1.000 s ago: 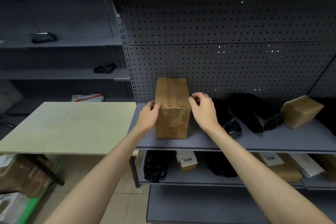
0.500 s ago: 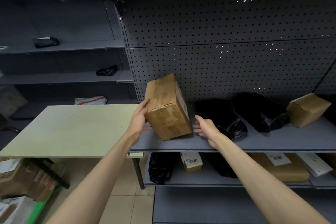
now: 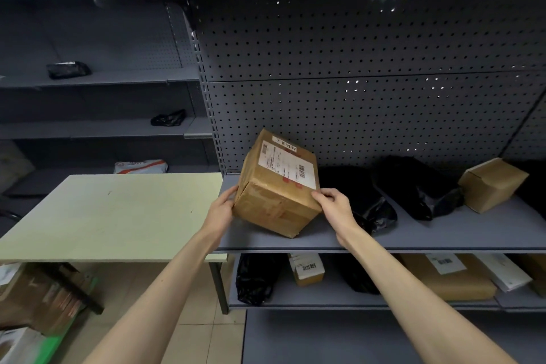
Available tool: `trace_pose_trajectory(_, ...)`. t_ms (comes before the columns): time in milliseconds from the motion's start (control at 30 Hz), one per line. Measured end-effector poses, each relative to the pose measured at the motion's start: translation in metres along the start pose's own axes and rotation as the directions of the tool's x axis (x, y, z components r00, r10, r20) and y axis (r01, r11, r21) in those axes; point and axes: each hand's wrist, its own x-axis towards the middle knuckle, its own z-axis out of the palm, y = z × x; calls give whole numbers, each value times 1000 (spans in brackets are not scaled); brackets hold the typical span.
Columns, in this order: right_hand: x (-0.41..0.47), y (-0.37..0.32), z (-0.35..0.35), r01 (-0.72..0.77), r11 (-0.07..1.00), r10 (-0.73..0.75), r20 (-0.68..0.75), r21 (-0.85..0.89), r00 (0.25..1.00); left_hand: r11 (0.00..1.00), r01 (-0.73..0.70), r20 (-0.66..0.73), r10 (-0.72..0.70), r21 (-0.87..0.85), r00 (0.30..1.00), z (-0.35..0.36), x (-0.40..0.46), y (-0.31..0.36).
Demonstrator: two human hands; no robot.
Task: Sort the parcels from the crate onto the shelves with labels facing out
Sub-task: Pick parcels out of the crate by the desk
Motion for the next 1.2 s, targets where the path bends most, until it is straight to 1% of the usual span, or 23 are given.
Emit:
trace_pose_trajectory(67,-1,3,0,38,997,-38,3,-73,999,997,-11,-46,14,72,999,1,2,0)
trace_pose_trajectory(133,-2,6,1,50,994,-48,21,-98,999,997,-47,-120,54,59,991,1,1,1)
trace_pose_trajectory(167,-3,8,2,49,994,-46,32,-101,998,997,-70,-129,74,30,989,3,-2,4)
trace_pose_trajectory(267,-6,13,7,41,996,-37,53,-75,998,994,-100,-70,96,-47,993,6,-11,15)
trace_pose_trajectory(400,-13,12,18,48,997,-45,51,-68,998,999,-45,46,46,-18,998,6,-11,18)
trace_pose_trajectory(533,-15,9,24,40,993,-32,69,-111,997,999,11,43,-13,37,999,0,-2,7)
trace_pose_trajectory(667,-4,3,19,19,988,1,128,-151,992,995,95,37,-96,33,995,-8,6,-4)
trace_pose_trajectory(767,8,-8,13,40,986,-16,143,-162,990,994,99,51,-101,46,994,-11,10,-4)
trace_pose_trajectory(900,30,-32,5,59,994,-47,125,-92,991,991,104,71,-110,83,991,-19,13,-3)
trace_pose_trajectory(1000,54,-46,3,79,989,-65,116,-122,991,982,102,13,-106,159,994,-25,14,-2)
trace_pose_trajectory(1067,65,-51,4,87,984,-65,146,-154,987,968,127,-97,-108,216,989,-28,15,-1)
trace_pose_trajectory(1133,72,-50,8,97,976,-63,173,-197,983,959,124,-212,-69,255,975,-29,14,2)
trace_pose_trajectory(1200,75,-44,11,105,970,-73,150,-218,986,962,100,-242,-36,255,970,-27,12,6)
